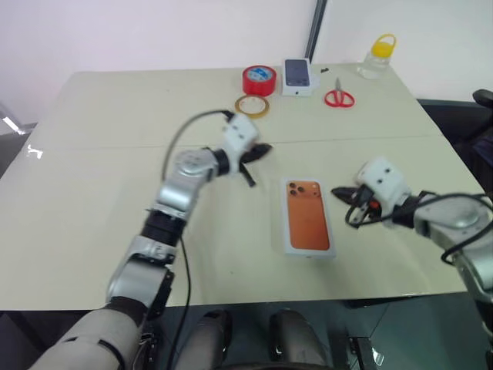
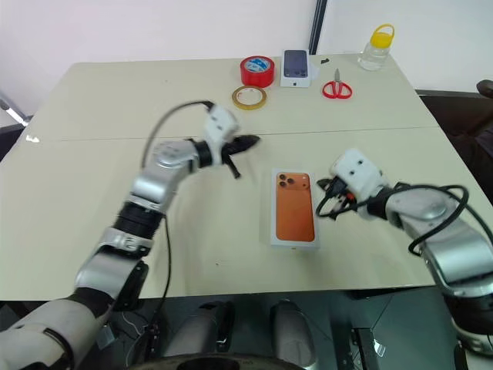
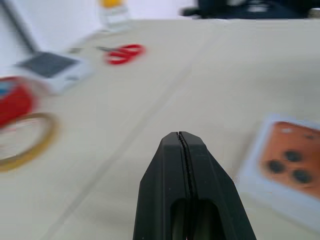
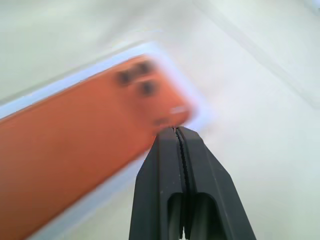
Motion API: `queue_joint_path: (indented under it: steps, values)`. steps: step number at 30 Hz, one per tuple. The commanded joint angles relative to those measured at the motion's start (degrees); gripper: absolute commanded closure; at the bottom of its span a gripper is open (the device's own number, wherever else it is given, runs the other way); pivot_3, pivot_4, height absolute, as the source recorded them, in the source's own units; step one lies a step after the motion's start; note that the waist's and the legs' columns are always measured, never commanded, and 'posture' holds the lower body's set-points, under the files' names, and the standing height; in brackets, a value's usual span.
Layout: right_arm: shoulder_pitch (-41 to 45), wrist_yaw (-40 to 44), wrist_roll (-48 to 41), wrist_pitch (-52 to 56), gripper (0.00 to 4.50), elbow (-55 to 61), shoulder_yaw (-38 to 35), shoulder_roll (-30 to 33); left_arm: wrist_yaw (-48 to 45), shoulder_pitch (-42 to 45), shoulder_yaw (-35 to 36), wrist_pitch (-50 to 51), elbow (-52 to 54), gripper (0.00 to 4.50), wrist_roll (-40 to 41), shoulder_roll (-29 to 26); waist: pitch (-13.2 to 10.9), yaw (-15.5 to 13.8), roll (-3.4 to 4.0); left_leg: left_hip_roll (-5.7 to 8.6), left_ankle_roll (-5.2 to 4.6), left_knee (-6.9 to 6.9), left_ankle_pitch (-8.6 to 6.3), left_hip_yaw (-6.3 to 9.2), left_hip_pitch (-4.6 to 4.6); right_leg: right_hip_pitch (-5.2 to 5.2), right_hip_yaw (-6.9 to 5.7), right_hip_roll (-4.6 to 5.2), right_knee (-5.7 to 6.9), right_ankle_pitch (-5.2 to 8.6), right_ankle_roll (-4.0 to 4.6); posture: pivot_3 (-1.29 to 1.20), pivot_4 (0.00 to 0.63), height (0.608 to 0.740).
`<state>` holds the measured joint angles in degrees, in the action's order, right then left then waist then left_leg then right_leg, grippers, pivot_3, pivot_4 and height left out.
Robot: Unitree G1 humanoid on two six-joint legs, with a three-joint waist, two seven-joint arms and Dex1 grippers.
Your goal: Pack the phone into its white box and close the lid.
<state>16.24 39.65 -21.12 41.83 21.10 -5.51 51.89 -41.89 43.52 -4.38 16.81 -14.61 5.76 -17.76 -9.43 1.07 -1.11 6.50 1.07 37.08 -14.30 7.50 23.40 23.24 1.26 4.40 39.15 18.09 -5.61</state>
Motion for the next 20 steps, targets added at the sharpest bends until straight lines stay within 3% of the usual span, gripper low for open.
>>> queue_joint_path:
  steps: [1, 8, 12, 20]
  values:
    - [4.23, 2.34, -0.21, -5.17, 4.46, -7.63, -2.75, -1.03, 0.82, -6.20, 5.15, 2.32, 8.42, 4.50, 2.19, -4.90, 0.00, -0.01, 0.00, 0.00, 0.00, 0.00, 0.00, 0.00, 0.00, 0.00, 0.00, 0.00, -0.01, 0.00, 0.00, 0.00, 0.150, 0.740]
    - [12.11, 6.98, -0.32, -13.05, 4.46, -23.87, -3.64, -3.60, 2.87, -23.41, 16.11, 7.83, 22.56, 4.50, 7.16, -13.11, -0.02, -0.52, 0.00, 0.02, 0.00, 0.02, 0.00, 0.01, 0.04, -0.03, -0.02, 0.06, -0.05, 0.00, 0.01, 0.00, 0.150, 0.740]
    - [11.96, 10.37, -0.63, -14.57, 4.46, -26.04, -3.18, -3.85, 6.29, -29.17, 19.74, 11.03, 27.25, 4.50, 9.06, -13.14, -0.02, -0.49, 0.02, 0.02, -0.01, 0.01, -0.01, 0.01, 0.04, -0.03, -0.02, 0.06, -0.08, -0.01, 0.01, 0.00, 0.150, 0.740]
    - [10.06, 14.81, -3.32, -11.77, 4.46, -23.50, -2.77, -4.94, 9.91, -32.57, 19.63, 12.90, 29.88, 4.50, 10.15, -12.70, -0.02, -0.41, 0.02, 0.00, -0.01, 0.01, -0.02, 0.01, 0.03, -0.02, -0.02, 0.05, -0.05, -0.01, 0.02, 0.00, 0.150, 0.740]
